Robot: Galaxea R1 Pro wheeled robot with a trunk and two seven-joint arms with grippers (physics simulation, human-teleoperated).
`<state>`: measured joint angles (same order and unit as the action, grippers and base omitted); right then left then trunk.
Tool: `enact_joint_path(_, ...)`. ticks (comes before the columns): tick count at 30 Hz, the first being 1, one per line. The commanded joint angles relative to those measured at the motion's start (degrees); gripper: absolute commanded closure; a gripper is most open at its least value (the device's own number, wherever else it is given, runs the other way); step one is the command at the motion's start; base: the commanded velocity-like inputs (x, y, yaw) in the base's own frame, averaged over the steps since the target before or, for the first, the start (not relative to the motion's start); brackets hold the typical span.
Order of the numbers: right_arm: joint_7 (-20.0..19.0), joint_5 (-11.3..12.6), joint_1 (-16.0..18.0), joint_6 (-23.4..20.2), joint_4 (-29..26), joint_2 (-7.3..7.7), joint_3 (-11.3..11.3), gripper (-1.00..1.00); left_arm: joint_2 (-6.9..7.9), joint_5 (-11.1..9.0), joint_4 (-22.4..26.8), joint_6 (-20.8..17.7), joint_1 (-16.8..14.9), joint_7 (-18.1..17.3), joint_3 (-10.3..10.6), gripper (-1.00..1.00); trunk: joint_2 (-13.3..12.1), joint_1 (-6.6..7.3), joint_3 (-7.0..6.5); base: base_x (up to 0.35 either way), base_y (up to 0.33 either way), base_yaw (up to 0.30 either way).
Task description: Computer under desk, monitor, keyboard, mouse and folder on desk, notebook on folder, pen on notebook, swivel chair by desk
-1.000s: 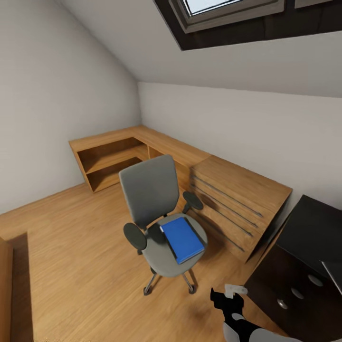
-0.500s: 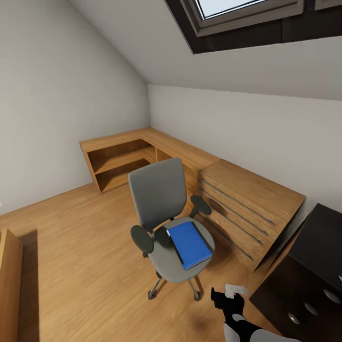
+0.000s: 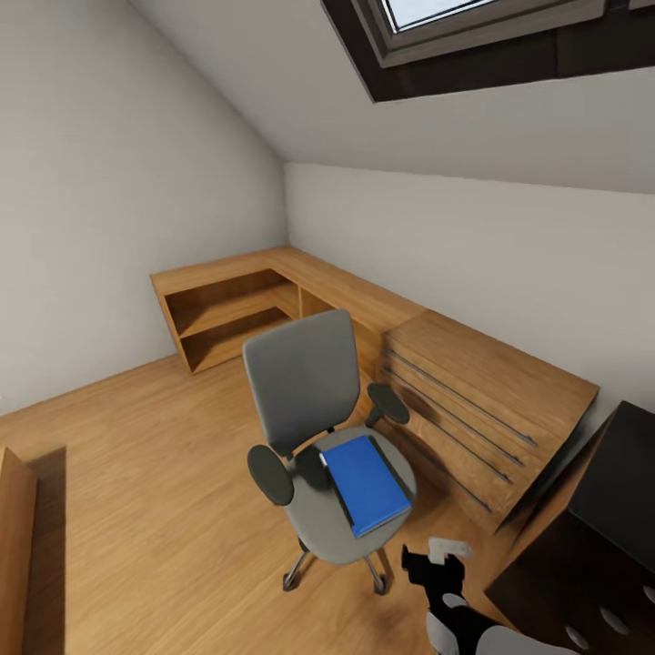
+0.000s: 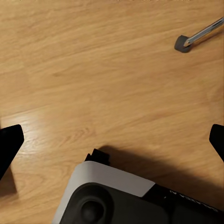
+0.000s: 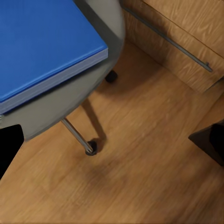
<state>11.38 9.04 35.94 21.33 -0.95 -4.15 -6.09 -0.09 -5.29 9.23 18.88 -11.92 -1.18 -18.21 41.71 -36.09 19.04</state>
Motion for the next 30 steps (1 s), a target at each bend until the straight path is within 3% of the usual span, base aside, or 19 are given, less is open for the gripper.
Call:
enact_joint_path(1, 0.18, 0.49, 0.05, -0.97, -0.69, -0.01, -0.53, -1.0, 0.0, -0.56, -0.04, 0.17, -0.03, -0.13, 0.11, -1.0, 0.06, -0.01, 0.07, 0.024, 0.0, 0.001)
enact_joint_path(9, 0.39, 0.34, 0.09, -16.27, -13.1, 0.45, -0.27, -1.0, 0.0, -0.54, -0.08, 0.17, -0.03, -0.13, 0.11, -1.0, 0.06, -0.01, 0.07, 0.01, 0.0, 0.0)
enact_joint_path(10, 0.45, 0.36, 0.09, -20.24, -16.83, 0.72, -0.2, -1.0, 0.0, -0.56, -0.09, 0.17, -0.03, -0.11, 0.11, -1.0, 0.06, -0.01, 0.07, 0.003, 0.0, 0.0)
enact_joint_path(16, 0.51, 0.46, 0.1, -30.53, -25.63, 1.88, -0.05, -1.0, 0.0, -0.58, -0.09, 0.15, -0.03, -0.1, 0.11, -1.0, 0.06, -0.01, 0.07, 0.001, 0.0, 0.0)
enact_joint_path(23, 0.49, 0.58, 0.1, -37.42, -33.48, 2.61, 0.05, -1.0, -0.06, -0.52, -0.09, 0.19, -0.03, -0.09, 0.13, -1.0, 0.06, -0.01, 0.07, 0.0, 0.0, 0.0)
enact_joint_path(30, 0.43, 0.67, 0.1, -40.0, -36.54, 2.66, 0.03, -1.0, -0.08, -0.51, -0.09, 0.19, -0.03, -0.11, 0.13, -1.0, 0.06, -0.01, 0.07, 0.0, 0.0, 0.0)
